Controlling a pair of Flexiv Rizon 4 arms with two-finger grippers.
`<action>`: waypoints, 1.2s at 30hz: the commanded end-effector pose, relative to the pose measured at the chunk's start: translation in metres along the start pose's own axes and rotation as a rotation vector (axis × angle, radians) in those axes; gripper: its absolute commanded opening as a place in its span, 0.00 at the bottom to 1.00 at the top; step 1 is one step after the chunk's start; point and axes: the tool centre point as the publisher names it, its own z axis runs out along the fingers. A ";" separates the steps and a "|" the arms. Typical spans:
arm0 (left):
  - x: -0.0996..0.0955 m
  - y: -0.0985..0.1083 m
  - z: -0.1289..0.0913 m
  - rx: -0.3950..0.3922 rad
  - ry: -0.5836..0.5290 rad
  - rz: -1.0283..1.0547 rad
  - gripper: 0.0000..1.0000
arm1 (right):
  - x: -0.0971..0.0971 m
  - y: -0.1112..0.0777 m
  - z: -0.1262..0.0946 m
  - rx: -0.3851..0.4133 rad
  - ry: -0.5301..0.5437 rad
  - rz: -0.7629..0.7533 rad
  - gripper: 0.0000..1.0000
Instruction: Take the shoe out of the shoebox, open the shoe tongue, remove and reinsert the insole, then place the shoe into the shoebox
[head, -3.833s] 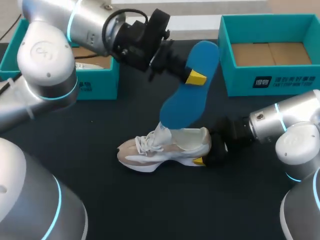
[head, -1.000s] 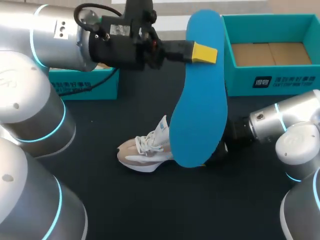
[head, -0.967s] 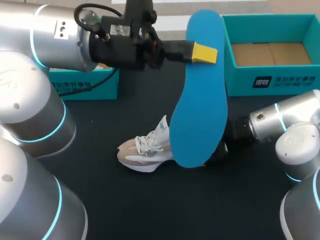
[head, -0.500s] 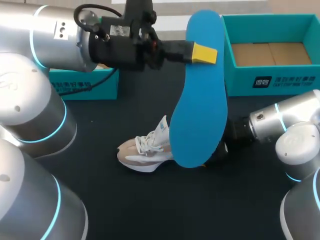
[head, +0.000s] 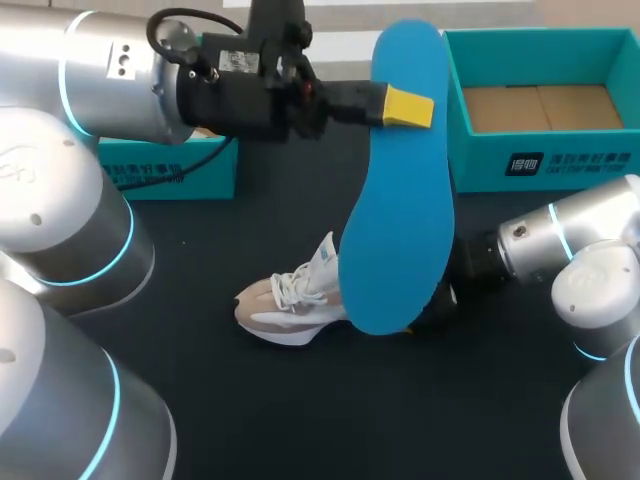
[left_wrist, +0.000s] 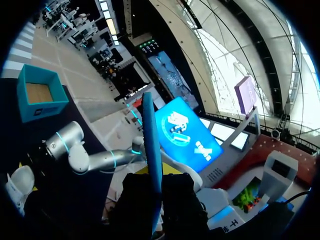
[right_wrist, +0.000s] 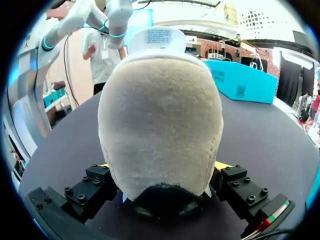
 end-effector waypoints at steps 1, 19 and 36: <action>-0.001 0.001 0.001 0.001 0.000 -0.001 0.00 | 0.004 0.004 -0.005 0.046 -0.017 0.007 1.00; -0.001 0.001 0.001 0.001 0.000 -0.001 0.00 | 0.010 0.028 -0.035 0.248 0.003 -0.012 1.00; -0.001 0.001 0.001 0.001 0.000 -0.001 0.00 | 0.011 0.052 -0.062 0.562 0.046 -0.030 1.00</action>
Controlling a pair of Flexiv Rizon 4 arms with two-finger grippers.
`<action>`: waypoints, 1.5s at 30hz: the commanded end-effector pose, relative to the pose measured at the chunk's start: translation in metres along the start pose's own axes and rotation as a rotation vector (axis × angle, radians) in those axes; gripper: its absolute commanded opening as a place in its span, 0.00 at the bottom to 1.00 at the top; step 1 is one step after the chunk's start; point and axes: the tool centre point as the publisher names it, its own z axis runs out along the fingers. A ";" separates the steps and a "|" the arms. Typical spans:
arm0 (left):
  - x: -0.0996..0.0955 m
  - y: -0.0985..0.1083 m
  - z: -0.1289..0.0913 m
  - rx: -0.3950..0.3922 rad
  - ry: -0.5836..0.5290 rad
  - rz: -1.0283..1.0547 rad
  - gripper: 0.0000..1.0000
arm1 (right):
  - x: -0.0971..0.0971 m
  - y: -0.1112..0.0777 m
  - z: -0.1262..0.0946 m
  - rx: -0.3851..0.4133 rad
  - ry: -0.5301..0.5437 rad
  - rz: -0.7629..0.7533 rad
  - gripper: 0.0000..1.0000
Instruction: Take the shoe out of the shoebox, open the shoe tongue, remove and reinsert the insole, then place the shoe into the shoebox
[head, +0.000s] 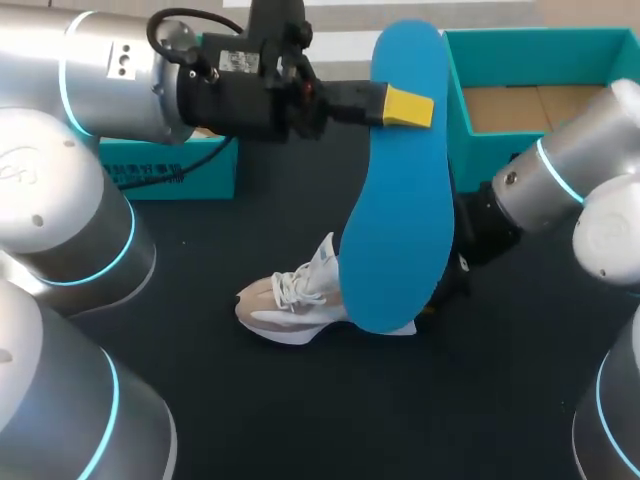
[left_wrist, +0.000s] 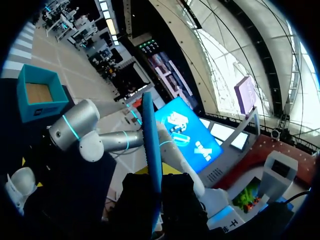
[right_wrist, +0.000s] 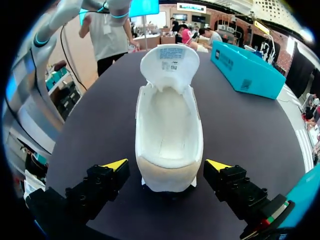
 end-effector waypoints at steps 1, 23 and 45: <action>-0.001 0.001 0.001 0.001 -0.001 -0.001 0.00 | 0.000 0.009 -0.006 0.243 0.013 0.025 1.00; -0.001 0.001 0.001 0.001 -0.001 -0.001 0.00 | -0.006 0.023 -0.015 0.500 -0.041 -0.069 1.00; -0.001 0.001 0.001 0.001 -0.001 -0.001 0.00 | -0.009 0.021 -0.030 0.593 -0.028 -0.098 1.00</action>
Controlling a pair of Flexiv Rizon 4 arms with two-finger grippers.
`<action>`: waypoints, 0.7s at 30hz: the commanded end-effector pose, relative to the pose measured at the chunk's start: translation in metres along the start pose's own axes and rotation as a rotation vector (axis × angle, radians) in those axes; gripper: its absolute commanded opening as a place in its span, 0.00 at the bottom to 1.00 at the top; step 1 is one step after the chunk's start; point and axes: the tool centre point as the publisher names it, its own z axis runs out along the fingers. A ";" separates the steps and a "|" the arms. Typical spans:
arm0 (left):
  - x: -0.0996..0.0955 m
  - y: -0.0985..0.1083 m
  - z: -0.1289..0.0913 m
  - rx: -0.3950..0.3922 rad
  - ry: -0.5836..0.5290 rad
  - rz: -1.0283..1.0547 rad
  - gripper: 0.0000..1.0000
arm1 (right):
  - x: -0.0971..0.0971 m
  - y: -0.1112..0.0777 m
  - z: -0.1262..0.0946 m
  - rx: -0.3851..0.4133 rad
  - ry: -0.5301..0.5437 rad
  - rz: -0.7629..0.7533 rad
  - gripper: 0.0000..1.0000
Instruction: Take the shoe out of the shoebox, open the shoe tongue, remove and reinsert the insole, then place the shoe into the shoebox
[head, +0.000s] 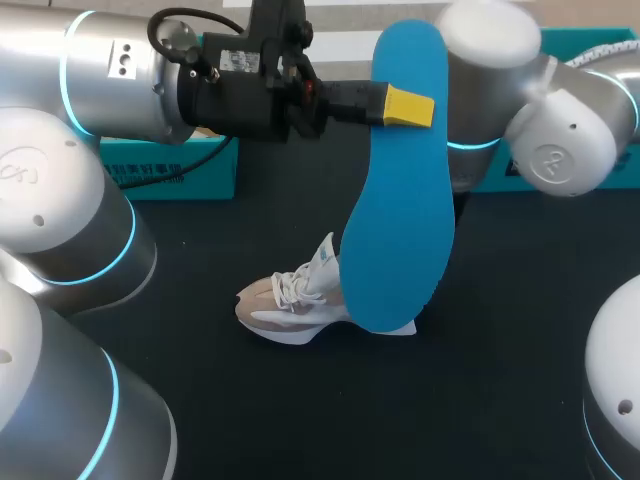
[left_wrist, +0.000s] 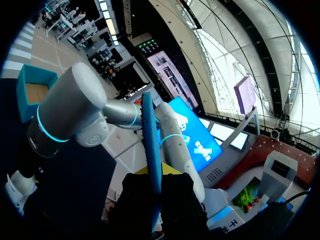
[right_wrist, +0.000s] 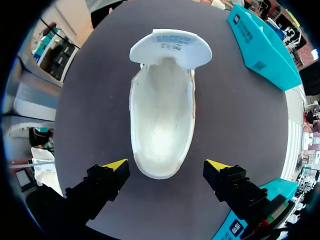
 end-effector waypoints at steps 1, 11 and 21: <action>-0.001 0.002 0.001 0.002 -0.001 -0.001 0.00 | 0.005 0.004 0.002 0.026 -0.002 0.010 1.00; -0.001 0.002 0.001 0.002 -0.001 -0.001 0.00 | 0.005 0.006 0.006 0.019 0.010 0.010 1.00; -0.001 0.002 0.001 0.002 -0.001 -0.001 0.00 | 0.005 0.006 0.006 0.019 0.010 0.010 1.00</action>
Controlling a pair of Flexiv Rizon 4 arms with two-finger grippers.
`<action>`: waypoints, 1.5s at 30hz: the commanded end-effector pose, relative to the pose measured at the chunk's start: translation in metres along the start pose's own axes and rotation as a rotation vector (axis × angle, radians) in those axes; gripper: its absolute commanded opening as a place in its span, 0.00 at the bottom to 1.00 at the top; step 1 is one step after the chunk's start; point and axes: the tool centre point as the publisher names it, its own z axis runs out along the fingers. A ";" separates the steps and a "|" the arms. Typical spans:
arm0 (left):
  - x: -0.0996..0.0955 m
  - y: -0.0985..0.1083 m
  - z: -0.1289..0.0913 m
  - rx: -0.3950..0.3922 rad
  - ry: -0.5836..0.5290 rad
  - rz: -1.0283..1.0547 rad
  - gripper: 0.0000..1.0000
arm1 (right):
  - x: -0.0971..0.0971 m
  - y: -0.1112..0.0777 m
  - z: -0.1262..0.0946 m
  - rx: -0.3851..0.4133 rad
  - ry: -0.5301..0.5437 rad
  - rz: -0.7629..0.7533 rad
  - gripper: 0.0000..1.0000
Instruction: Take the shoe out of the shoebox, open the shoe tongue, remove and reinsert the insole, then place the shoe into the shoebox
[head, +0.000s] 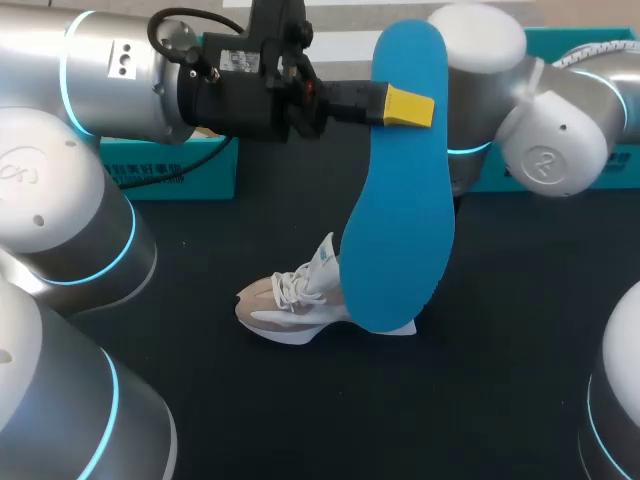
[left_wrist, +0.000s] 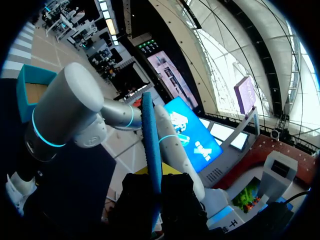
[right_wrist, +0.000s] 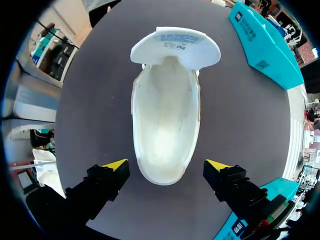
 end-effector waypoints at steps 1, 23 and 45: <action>-0.001 0.002 0.001 0.002 -0.001 -0.001 0.00 | 0.001 0.001 0.001 0.003 -0.001 0.001 1.00; -0.001 0.002 0.001 0.002 -0.001 -0.001 0.00 | -0.012 0.012 -0.009 0.000 0.019 0.010 1.00; -0.001 0.002 0.001 0.002 -0.001 -0.001 0.00 | -0.050 0.027 0.028 -0.028 0.055 0.008 1.00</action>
